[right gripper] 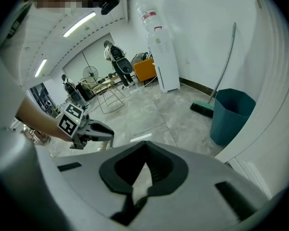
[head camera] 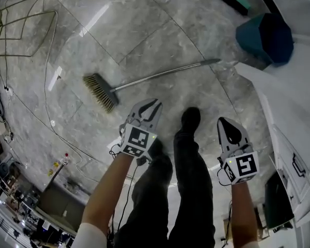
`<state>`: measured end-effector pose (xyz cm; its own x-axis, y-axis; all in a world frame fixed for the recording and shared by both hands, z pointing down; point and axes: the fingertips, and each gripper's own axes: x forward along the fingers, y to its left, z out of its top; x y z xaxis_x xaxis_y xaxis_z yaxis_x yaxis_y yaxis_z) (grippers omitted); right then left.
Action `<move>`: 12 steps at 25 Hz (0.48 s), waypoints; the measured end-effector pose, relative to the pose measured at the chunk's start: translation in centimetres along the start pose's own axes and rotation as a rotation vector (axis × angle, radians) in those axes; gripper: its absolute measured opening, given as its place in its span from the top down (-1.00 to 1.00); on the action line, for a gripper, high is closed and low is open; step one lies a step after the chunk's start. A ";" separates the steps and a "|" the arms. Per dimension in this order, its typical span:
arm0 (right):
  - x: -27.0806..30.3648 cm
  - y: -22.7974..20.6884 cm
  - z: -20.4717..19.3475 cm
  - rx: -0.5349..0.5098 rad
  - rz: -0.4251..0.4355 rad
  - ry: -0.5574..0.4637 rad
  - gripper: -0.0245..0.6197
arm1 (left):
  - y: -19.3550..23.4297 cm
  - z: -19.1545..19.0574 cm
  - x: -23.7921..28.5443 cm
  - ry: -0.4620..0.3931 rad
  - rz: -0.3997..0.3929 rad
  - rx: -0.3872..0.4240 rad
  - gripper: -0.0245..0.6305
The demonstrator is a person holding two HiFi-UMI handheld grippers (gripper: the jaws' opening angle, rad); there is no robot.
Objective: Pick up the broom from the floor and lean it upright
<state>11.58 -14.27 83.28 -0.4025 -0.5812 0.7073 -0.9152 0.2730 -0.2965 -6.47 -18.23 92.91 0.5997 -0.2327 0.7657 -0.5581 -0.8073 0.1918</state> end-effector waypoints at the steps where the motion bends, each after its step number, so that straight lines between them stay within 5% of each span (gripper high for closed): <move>1: 0.7 -0.4 -0.7 -0.010 0.002 0.001 0.92 | 0.2 -0.8 1.0 0.004 -0.010 0.015 0.83; 12: 8.8 -3.4 -6.0 -0.111 0.059 0.001 0.92 | 3.3 -6.4 10.4 0.027 -0.102 0.128 0.55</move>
<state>11.27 -15.74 94.36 -0.4554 -0.5607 0.6915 -0.8819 0.3901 -0.2646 -5.78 -19.87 105.39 0.6328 -0.1322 0.7630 -0.4164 -0.8888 0.1914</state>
